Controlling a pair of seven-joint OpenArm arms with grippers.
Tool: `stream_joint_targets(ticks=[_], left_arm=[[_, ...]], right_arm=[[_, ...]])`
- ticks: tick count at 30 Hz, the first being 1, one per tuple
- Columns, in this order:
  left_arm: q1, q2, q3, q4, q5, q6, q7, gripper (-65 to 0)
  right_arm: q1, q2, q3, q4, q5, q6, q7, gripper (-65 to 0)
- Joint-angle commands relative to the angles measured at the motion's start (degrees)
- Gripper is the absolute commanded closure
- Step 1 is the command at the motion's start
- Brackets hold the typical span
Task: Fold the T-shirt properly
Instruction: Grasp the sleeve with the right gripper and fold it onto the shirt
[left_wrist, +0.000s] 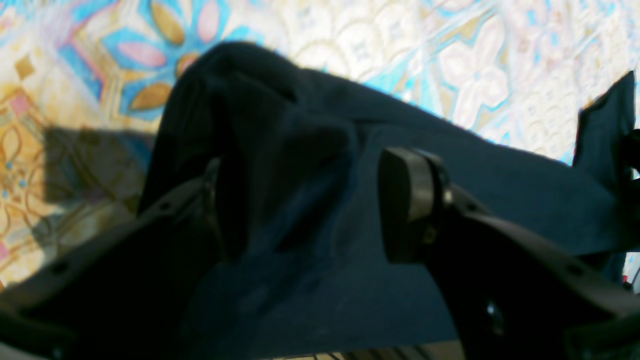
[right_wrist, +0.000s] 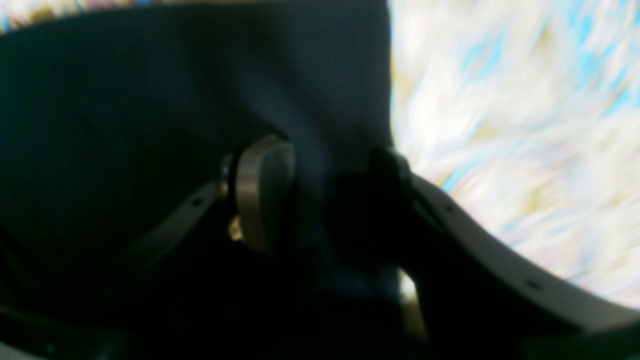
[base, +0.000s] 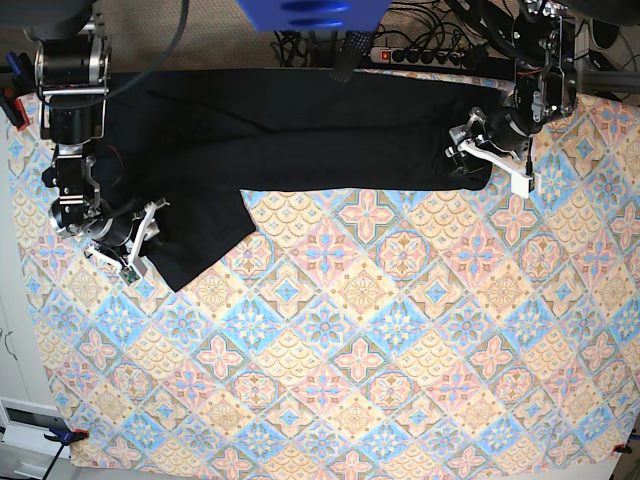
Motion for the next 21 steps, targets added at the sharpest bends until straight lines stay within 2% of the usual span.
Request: stream_joint_targets(ticks=[1,6,11,21], left_arm=[[0.0,-0.6,-0.2,1.0,-1.8,-0.4,-0.6,-39.0],[0.1,-0.8,-0.2,1.0,-5.8,-0.4,-0.6,-38.7],[0.1,-0.8,-0.2,1.0,-5.9,-0.4,-0.6,-38.6],[0.1,-0.9,-0.2,1.0,-5.9,-0.4,-0.6,-38.5]], right_arm=[[2.5,0.9,0.2,-0.5,0.5,-0.1,1.4,-27.4],[3.5,1.0,0.8,-4.2,0.5,-0.1,4.9,-27.5],[3.5,2.2,0.9,-3.8,0.5,-0.1,5.0,-27.5],[5.2,2.3,0.2,-7.1,0.5,-0.1,4.9,-27.5]])
